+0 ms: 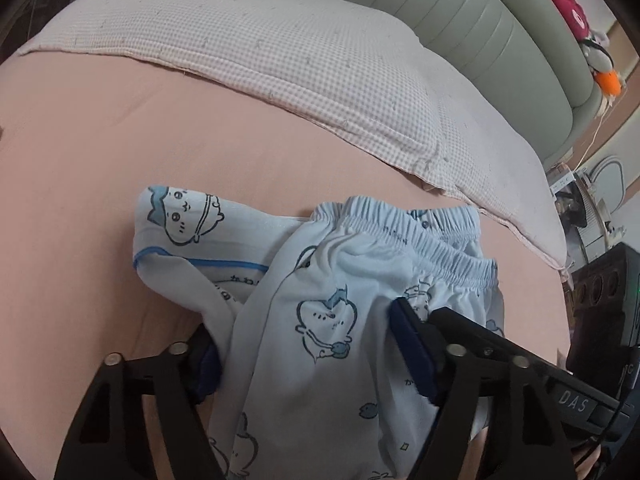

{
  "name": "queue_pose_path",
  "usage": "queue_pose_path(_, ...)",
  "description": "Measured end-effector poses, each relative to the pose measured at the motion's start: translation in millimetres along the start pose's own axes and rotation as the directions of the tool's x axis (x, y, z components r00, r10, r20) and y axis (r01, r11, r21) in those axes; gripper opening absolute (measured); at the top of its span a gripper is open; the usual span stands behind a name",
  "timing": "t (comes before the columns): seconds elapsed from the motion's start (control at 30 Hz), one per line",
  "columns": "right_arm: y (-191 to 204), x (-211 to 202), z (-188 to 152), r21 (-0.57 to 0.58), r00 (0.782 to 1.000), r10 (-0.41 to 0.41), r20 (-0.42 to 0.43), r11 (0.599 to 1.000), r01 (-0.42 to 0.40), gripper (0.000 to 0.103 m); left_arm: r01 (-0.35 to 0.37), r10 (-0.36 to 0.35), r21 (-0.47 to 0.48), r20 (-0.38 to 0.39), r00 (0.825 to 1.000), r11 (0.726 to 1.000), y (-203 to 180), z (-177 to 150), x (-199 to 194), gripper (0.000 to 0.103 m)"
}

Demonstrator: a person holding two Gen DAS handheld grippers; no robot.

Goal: Fold clothes

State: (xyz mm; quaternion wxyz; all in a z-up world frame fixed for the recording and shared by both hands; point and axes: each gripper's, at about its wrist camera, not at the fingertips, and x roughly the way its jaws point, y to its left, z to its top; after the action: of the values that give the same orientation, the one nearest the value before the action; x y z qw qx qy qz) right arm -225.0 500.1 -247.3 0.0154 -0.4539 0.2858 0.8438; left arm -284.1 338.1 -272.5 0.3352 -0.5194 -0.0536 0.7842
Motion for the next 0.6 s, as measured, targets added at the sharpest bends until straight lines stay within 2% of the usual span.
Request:
queue_pose_path(0.03, 3, 1, -2, -0.022, 1.0, -0.018, 0.0, 1.0, 0.018, 0.057, 0.014, -0.014, -0.008, 0.002, 1.0, 1.0, 0, -1, -1, 0.048)
queue_pose_path(0.07, 5, 1, -2, -0.038, 0.999, -0.04, 0.0, 0.998, 0.04, 0.054, 0.027, -0.027, -0.019, 0.003, 1.0, 0.999, -1, -2, -1, 0.044)
queue_pose_path(0.1, 7, 2, -3, -0.052, 0.998, -0.062, -0.001, 0.997, 0.062, 0.049, 0.037, -0.037, -0.033, 0.004, 0.999, 0.999, -1, -2, -1, 0.036)
queue_pose_path(0.23, 2, -4, -8, -0.046, 0.999, -0.036, 0.001, 0.998, 0.036, 0.025, 0.052, -0.052, -0.039, 0.007, 0.999, 0.998, -3, -3, 1, 0.03)
queue_pose_path(0.4, 15, -6, -9, -0.093, 0.997, -0.077, 0.016, 0.993, 0.078, 0.019, 0.063, -0.063, -0.044, 0.004, 0.998, 0.997, -5, -2, -3, 0.023)
queue_pose_path(0.5, 30, -12, -9, -0.165, 0.991, -0.125, 0.039, 0.978, 0.129, 0.017, 0.062, -0.062, -0.036, 0.002, 0.998, 0.997, -9, 0, -8, 0.018)
queue_pose_path(0.6, 41, -20, -7, -0.195, 0.99, -0.13, 0.058, 0.971, 0.139, 0.017, 0.071, -0.07, -0.033, 0.016, 0.997, 0.997, -11, -1, -19, 0.017)
